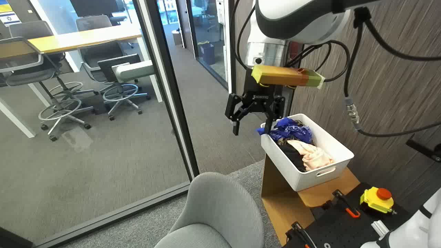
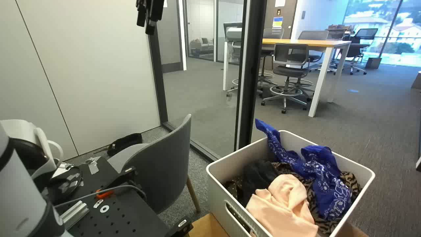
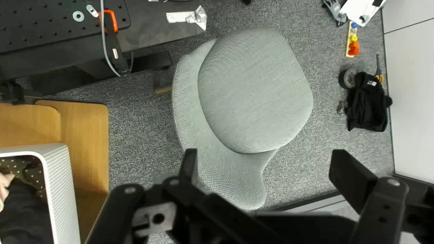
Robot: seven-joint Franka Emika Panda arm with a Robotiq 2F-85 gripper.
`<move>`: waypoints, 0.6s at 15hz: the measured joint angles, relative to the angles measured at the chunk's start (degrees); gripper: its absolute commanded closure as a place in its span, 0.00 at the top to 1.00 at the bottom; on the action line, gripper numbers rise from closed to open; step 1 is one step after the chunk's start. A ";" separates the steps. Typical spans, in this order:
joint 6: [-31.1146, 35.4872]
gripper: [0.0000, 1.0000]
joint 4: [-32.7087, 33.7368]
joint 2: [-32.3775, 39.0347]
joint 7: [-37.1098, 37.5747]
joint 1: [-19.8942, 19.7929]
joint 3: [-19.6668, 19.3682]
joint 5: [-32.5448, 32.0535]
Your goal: Remove the peach clothing and the black clothing from the box and place them on the backrest of the grey chair
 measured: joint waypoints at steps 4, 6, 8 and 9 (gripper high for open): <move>0.01 1.00 0.64 -0.27 0.00 0.00 0.00 0.00; 0.01 1.00 0.65 -0.27 0.00 0.00 0.00 0.00; -0.02 1.00 0.58 -0.25 0.00 -0.01 0.00 0.00; -0.01 1.00 0.36 -0.22 0.02 -0.12 0.03 -0.74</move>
